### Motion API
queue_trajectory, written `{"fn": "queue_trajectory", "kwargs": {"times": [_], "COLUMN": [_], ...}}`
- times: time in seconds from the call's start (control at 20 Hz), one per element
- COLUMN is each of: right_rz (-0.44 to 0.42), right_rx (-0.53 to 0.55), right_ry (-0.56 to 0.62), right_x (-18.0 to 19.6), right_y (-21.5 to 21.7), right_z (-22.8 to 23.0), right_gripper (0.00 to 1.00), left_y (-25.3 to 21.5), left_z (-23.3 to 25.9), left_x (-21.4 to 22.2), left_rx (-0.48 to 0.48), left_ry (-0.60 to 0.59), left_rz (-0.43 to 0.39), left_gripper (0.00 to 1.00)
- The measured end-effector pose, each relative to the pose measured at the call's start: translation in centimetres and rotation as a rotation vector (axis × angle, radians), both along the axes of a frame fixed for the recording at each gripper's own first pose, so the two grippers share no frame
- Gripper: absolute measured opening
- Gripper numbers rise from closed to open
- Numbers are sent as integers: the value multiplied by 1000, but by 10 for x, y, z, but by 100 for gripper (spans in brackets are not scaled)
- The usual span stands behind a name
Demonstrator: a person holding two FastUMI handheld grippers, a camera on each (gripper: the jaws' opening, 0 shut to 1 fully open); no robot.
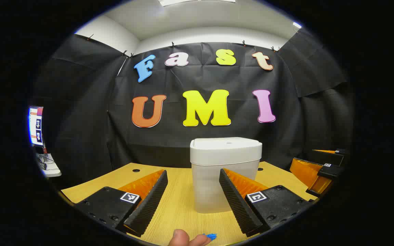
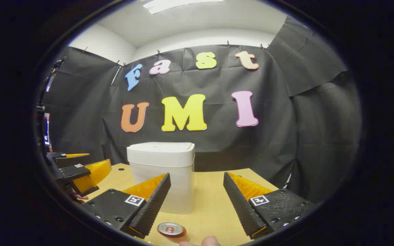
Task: Press the lid of the desktop garbage bin to open it, pick up the crumpled paper on the desktop and throw it into the bin, then pick up the pop can on the desktop and drop it into the bin, and finally close the garbage bin lid.
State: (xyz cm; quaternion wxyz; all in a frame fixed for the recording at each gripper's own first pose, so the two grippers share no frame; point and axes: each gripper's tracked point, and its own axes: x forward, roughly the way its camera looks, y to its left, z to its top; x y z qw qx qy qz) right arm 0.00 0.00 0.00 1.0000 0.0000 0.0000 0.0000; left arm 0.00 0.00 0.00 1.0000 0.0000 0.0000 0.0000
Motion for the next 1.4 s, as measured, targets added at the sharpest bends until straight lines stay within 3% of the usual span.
{"fn": "queue_trajectory", "kwargs": {"times": [0.5,1.4], "right_rz": [-37,-28], "right_rx": [4,9], "right_ry": [1,7], "right_x": [0,-3], "right_y": [-8,-13], "right_z": [-1,8], "right_gripper": [96,96], "left_y": [-3,-10], "left_z": [-6,-7], "left_x": [-1,-4], "left_rx": [-10,-10], "left_ry": [12,4], "left_rz": [-13,-36], "left_gripper": [98,98]}}
